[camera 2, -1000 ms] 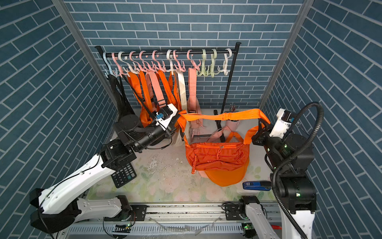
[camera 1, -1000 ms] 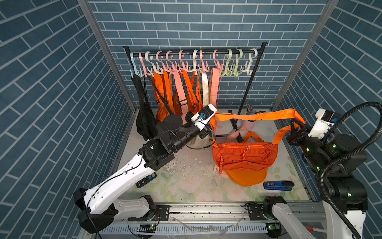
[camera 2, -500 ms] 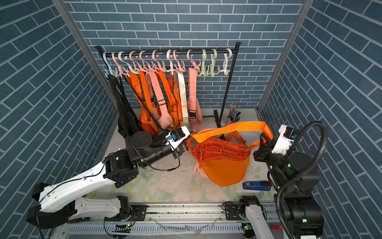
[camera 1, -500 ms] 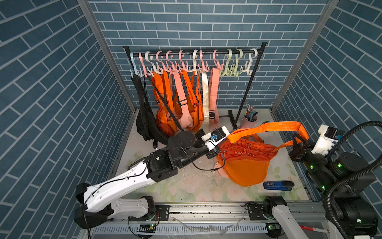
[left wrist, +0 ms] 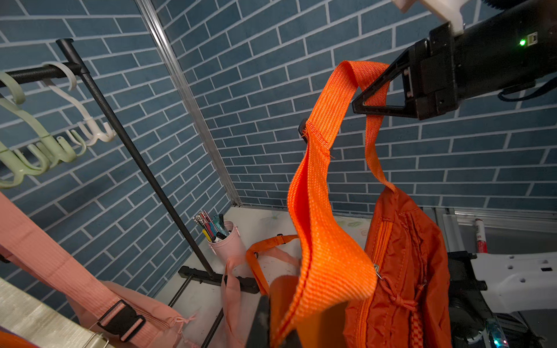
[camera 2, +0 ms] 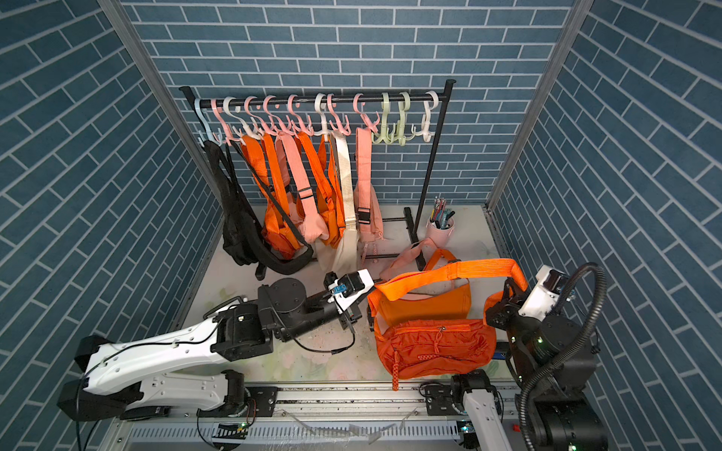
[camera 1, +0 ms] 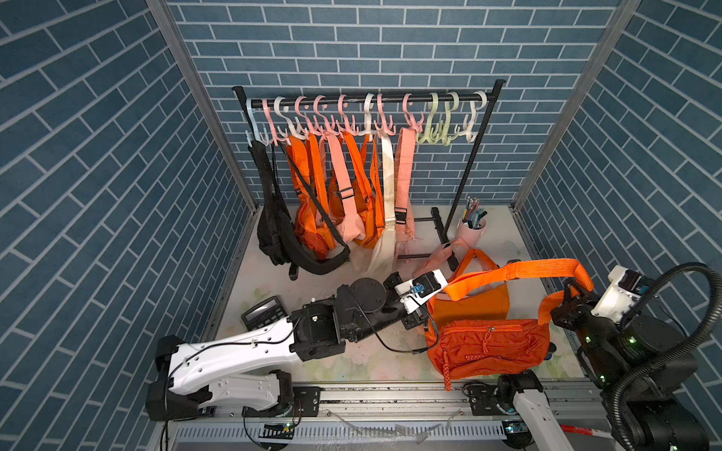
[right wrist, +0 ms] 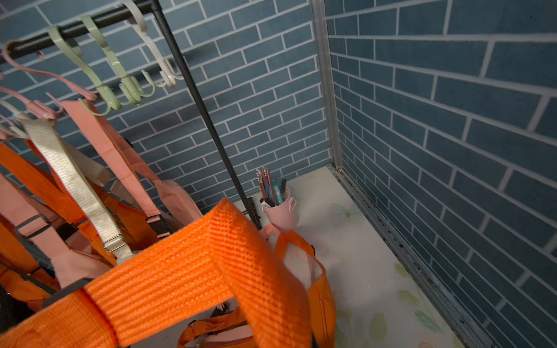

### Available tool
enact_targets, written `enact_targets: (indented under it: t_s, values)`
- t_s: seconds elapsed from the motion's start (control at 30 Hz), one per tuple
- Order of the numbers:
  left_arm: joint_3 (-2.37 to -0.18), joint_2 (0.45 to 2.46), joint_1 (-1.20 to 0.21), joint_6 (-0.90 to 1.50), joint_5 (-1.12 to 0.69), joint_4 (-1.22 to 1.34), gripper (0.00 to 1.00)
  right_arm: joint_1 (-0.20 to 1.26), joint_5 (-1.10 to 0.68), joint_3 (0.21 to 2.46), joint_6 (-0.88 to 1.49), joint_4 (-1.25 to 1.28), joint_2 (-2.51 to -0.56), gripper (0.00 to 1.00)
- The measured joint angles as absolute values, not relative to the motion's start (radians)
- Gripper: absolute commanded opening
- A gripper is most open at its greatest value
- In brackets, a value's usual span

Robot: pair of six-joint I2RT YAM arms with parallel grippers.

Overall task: Take the bag off the hook
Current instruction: Place the bag inside the bag.

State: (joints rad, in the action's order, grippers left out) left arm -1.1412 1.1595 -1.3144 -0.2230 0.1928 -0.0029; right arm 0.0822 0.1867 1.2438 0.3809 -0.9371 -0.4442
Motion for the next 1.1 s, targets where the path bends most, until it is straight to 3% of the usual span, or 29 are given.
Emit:
enact_targets:
  t_s: [0.4,1.1]
  values:
    - [-1.070,1.365,-1.241,-0.059,0.228,0.108,0.00,0.082,0.351,0.910,0.502,-0.855,-0.432,0.00]
    - [-1.138,1.579,-1.052,0.023,0.215,0.141,0.00,0.064,0.387,0.828,0.516,-0.548,-0.752,0.00]
